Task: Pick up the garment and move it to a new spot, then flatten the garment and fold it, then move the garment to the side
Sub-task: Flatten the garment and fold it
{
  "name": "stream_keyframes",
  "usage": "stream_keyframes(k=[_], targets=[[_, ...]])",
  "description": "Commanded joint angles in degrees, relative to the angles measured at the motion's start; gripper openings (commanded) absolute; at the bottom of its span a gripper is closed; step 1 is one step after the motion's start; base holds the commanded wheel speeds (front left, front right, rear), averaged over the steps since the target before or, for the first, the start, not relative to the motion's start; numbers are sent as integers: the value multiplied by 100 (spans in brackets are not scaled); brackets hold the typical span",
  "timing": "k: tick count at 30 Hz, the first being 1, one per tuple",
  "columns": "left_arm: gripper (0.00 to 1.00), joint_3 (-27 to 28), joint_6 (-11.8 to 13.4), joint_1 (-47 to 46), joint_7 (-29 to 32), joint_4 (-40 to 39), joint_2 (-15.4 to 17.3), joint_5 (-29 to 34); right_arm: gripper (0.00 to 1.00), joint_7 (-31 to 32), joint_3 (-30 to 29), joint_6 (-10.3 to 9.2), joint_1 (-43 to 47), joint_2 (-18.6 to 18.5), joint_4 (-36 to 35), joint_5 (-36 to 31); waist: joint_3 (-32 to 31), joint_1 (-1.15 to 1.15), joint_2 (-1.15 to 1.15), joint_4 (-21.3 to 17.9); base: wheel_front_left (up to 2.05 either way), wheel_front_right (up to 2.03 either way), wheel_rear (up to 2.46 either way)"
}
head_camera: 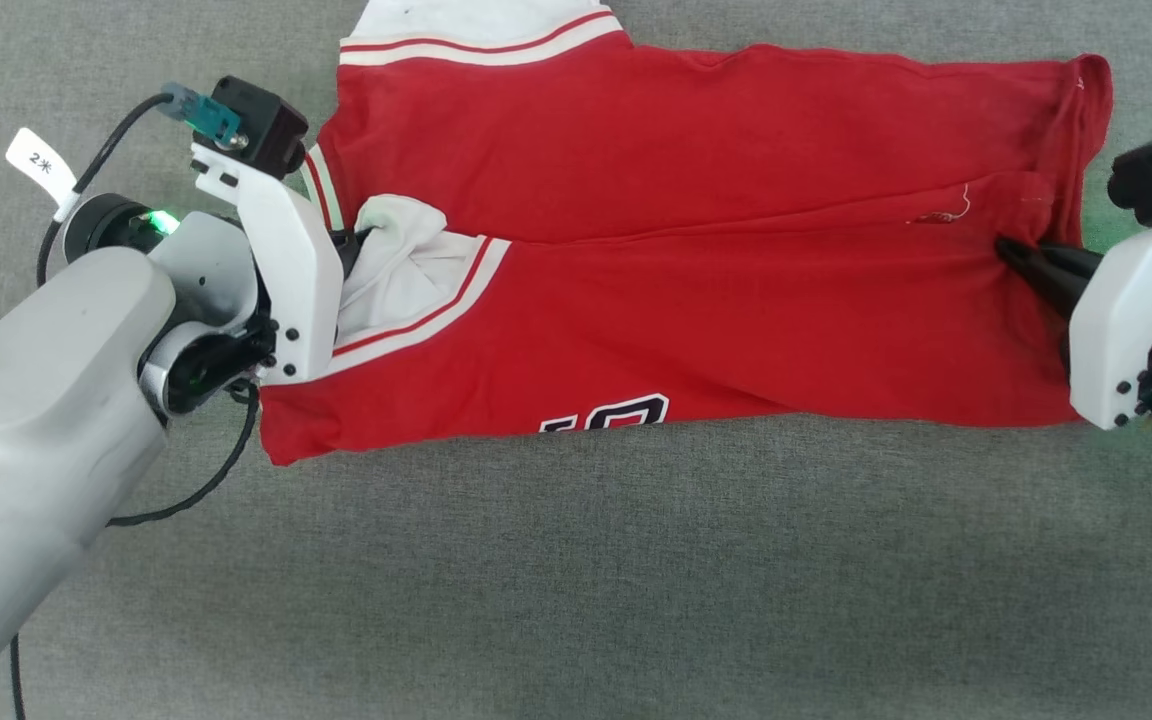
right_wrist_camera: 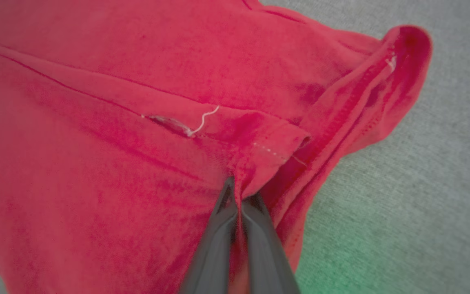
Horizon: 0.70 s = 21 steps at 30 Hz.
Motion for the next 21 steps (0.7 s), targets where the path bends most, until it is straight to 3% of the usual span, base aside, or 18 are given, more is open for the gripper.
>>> stream_keyframes(k=[1, 2, 3, 4, 5, 10, 16, 21], targets=[[0, -37, -42, 3, 42, 279, -99, -31, 19, -36, 122, -4, -64, 55, 210, 45, -8, 0, 0, -11, 0, 0, 0], [0, -33, -67, 1, 49, 440, -151, -74, 40, -24, 203, -6, -115, 57, 305, 54, -19, 0, 0, -14, 0, 0, 0], [26, -17, -87, -7, 57, 566, -197, -121, 65, -22, 274, -5, -166, 48, 365, 70, -38, 0, 0, -13, 0, 0, 0], [48, -8, -98, -36, 53, 666, -219, -134, 100, -48, 300, -5, -199, 48, 418, 93, -70, 0, 0, -11, 0, 0, 0], [99, -3, -121, -66, 40, 737, -213, -132, 100, -53, 330, -5, -220, 45, 446, 116, -107, 0, 0, -10, 0, 0, 0], [100, 94, -75, -112, 110, 749, -127, -246, 100, -286, 275, -4, -165, -103, 271, 160, -366, 0, 0, 37, 0, 0, 0], [100, 128, 215, 72, 225, 231, 184, -272, 100, -633, -186, -4, 202, -165, -24, 145, -664, 0, 0, 118, 0, 0, 0], [100, 216, 766, 390, 443, -694, 588, -483, 100, -1075, -1075, -4, 759, 59, -383, -117, -889, 0, 0, 184, 0, 0, 0]])
